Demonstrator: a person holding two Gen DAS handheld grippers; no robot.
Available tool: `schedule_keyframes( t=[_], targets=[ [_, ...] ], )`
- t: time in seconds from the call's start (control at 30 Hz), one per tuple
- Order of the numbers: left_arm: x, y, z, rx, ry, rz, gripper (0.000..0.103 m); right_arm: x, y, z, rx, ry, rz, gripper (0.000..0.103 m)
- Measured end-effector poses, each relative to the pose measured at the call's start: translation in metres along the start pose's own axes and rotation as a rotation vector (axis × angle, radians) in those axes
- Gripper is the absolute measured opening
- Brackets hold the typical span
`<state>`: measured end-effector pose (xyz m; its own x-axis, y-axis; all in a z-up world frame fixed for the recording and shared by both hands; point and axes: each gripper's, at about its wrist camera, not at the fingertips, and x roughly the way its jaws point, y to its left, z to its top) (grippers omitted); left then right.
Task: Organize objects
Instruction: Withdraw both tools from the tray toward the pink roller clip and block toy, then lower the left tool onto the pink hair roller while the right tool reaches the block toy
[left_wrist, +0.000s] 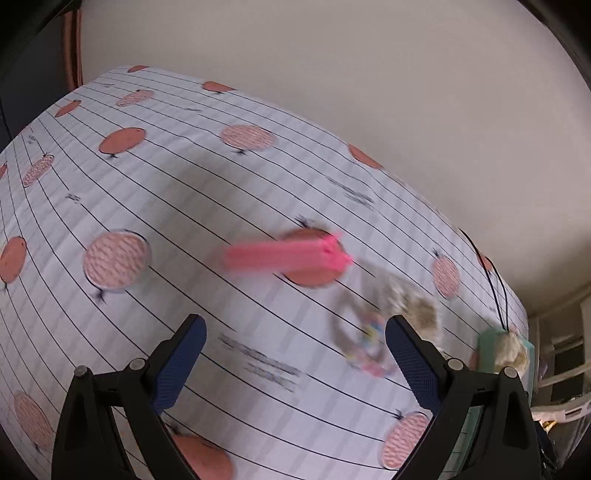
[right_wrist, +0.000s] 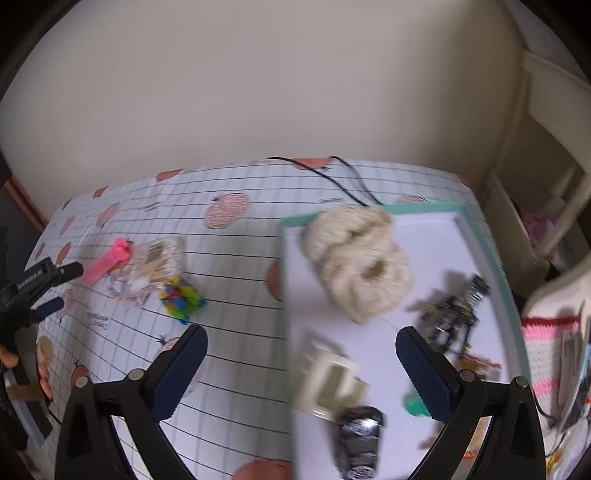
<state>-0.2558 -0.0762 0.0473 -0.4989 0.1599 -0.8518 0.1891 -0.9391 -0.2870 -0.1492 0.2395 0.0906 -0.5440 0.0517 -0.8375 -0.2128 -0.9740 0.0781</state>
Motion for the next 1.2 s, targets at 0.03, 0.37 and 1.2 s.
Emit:
schedule_keyframes(
  t=[0.03,0.37,1.2],
  targets=[
    [0.001,0.004,0.003,0.0,-0.004,0.004,0.098,0.002,0.007,0.002,-0.012,-0.004,0.003,0.103],
    [0.033,0.014,0.025,0.105,0.014,0.068,0.098,0.033,0.061,0.014,-0.114,0.02,0.044,0.103],
    [0.076,-0.023,0.04,0.441,0.025,0.19,0.097,0.091,0.103,0.007,-0.251,0.103,0.049,0.101]
  ],
)
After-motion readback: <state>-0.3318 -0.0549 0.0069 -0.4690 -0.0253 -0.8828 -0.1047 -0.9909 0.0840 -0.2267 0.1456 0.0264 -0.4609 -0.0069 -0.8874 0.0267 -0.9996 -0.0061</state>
